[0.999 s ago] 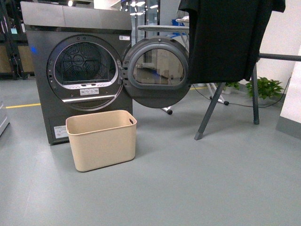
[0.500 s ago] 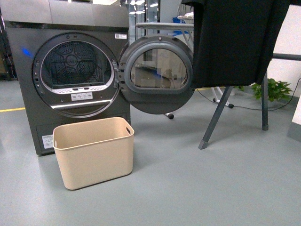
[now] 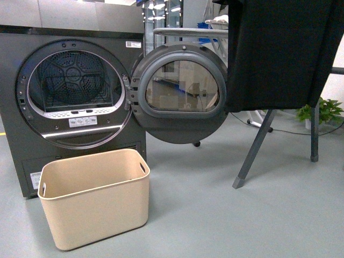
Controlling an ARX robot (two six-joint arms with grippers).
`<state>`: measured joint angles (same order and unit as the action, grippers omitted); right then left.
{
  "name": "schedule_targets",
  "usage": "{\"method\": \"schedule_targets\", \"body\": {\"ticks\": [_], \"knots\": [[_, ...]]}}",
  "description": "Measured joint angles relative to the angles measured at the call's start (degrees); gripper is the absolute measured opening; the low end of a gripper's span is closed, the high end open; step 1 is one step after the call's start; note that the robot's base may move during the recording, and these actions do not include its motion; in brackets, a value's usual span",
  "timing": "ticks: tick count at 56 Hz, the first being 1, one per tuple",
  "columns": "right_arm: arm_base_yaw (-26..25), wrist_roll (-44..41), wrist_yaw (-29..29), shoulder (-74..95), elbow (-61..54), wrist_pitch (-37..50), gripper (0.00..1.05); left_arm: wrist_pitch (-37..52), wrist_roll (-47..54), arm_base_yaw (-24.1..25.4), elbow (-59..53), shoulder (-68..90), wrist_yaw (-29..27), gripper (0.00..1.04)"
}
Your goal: Move hamper under clothes hanger
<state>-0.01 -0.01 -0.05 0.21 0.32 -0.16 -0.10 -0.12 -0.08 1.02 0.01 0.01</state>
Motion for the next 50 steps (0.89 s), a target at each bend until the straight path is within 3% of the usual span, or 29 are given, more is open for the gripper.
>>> {"method": "schedule_targets", "body": {"ticks": [50], "knots": [[0.0,0.0,0.0,0.0,0.0,0.0,0.97,0.0,0.0,0.0,0.0,0.1,0.0,0.98]]}}
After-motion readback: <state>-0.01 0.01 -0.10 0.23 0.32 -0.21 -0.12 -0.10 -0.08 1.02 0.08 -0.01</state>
